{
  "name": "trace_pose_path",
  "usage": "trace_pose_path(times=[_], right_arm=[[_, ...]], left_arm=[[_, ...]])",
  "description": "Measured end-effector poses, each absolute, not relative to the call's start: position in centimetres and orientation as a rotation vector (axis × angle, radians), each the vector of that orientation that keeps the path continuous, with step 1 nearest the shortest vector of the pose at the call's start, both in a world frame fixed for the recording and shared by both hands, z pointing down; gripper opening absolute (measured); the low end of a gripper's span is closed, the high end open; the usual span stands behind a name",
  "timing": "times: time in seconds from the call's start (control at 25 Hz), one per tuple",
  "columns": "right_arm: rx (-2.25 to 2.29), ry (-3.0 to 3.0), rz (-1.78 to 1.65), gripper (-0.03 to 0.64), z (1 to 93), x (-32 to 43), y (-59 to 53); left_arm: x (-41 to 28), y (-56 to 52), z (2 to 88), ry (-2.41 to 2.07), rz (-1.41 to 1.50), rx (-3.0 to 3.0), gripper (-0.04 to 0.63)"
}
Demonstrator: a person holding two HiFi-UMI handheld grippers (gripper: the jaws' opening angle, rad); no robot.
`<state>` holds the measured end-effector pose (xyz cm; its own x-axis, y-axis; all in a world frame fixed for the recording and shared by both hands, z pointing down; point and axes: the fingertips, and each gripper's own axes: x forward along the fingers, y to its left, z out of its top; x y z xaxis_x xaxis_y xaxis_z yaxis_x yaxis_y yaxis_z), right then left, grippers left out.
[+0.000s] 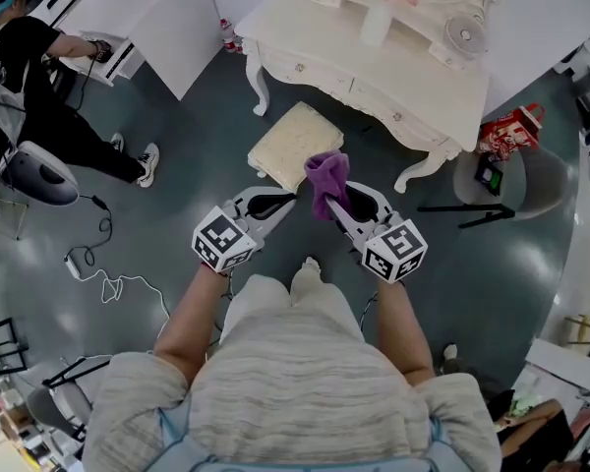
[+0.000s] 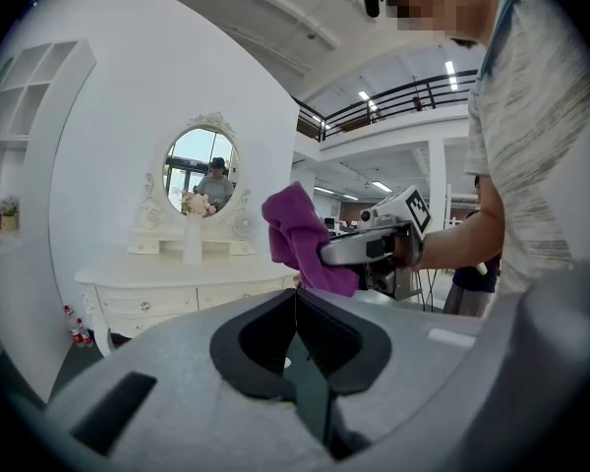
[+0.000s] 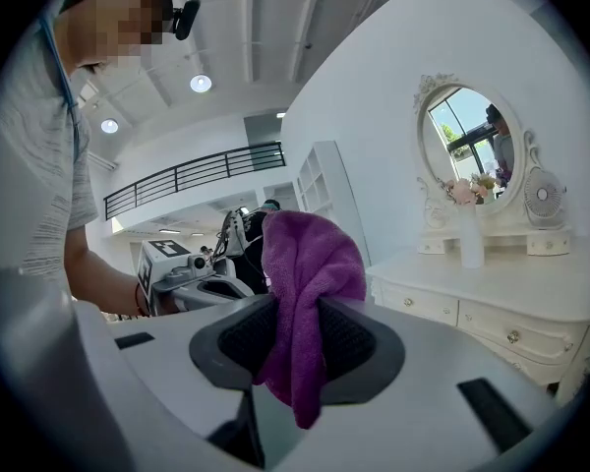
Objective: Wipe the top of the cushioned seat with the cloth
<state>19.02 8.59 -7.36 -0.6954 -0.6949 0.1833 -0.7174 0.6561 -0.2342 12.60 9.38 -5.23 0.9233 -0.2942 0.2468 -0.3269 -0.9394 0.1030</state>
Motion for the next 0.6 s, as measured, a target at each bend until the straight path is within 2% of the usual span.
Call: trace_pose_path(times=[0.6], right_arm=[[1.340,-2.667,0.522,0.120,-0.8,17.4,0.5]], left_arm=[[9.3,0.2,0.6,-0.463,0.377,2.959,0.019]])
